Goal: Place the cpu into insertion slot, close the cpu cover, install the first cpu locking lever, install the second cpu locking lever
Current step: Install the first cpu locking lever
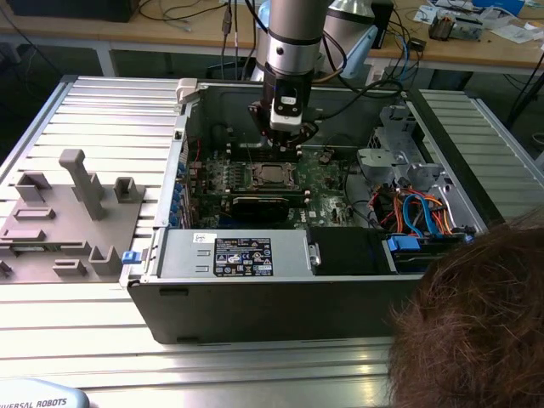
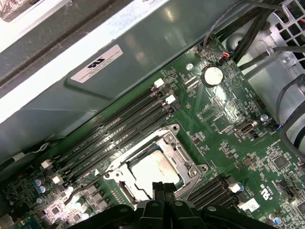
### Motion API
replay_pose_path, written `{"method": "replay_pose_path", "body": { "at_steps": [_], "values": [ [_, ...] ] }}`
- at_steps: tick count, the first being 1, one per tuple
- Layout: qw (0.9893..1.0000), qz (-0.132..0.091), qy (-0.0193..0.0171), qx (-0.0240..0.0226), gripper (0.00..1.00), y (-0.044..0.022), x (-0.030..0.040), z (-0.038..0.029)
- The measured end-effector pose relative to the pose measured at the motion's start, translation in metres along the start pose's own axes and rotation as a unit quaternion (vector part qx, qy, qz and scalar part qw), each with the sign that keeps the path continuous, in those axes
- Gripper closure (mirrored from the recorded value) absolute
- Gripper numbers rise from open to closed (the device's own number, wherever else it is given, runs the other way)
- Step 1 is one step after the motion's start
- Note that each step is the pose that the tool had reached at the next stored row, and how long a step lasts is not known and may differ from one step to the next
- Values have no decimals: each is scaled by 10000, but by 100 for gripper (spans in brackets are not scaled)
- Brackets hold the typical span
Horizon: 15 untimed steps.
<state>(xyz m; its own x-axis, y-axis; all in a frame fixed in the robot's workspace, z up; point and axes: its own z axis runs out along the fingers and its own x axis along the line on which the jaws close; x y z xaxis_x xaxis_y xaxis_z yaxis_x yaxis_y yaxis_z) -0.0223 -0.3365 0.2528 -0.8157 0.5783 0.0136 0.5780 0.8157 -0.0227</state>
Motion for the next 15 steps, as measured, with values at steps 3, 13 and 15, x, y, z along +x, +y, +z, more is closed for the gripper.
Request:
{"method": "replay_pose_path", "body": {
  "at_steps": [3, 13, 15],
  "values": [
    [10000, -33, -1, 1, 89, 0, 0, 0],
    [9999, -134, -3, 2, 89, 0, 0, 0],
    [9999, -157, -3, 2, 89, 0, 0, 0]
  ]
}}
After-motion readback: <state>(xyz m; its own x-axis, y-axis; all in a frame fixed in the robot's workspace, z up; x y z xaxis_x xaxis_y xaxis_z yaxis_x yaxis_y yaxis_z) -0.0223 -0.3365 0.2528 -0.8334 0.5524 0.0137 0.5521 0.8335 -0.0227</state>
